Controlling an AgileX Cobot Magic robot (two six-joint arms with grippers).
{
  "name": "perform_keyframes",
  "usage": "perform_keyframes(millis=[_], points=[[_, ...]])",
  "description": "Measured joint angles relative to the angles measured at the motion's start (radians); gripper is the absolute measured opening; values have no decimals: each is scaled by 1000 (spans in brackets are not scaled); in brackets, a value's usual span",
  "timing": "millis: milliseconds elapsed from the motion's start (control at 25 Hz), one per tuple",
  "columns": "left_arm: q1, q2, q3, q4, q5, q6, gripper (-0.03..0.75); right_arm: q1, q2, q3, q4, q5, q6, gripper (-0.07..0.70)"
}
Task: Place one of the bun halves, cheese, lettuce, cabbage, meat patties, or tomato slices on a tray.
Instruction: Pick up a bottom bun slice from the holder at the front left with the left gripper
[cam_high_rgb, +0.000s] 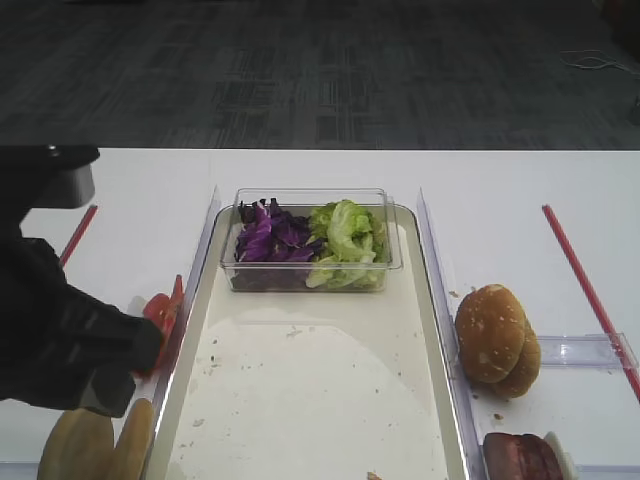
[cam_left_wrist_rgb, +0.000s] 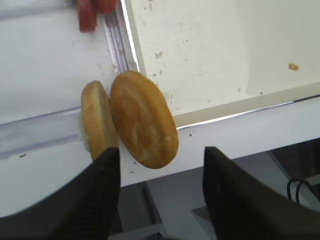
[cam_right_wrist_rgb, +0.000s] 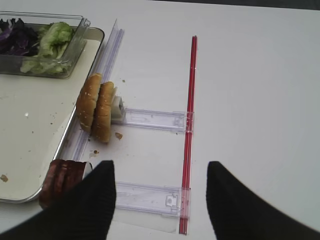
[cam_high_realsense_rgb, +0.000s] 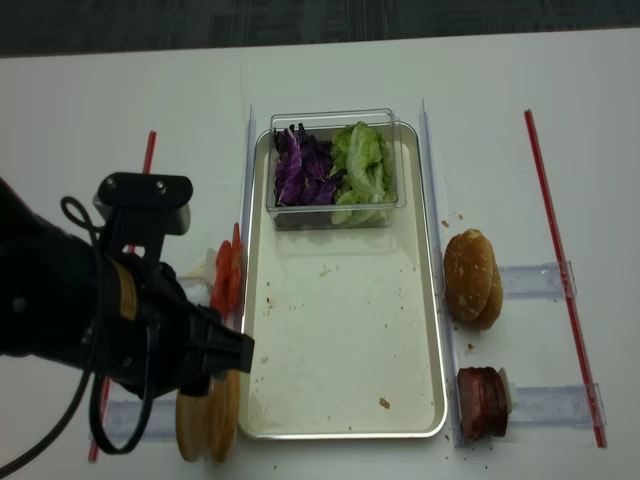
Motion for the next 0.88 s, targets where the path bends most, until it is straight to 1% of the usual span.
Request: perform_keyframes(millis=[200, 280, 520, 880], points=[[0, 74, 0, -22, -4, 21, 382, 0, 0, 0, 0, 0, 0, 417], [0, 97, 0, -24, -14, 25, 382, 0, 0, 0, 0, 0, 0, 417], [-2, 141, -1, -80, -78, 68, 382, 0, 0, 0, 0, 0, 0, 417], [-2, 225, -3, -78, -86, 75, 382, 0, 0, 0, 0, 0, 2, 417]])
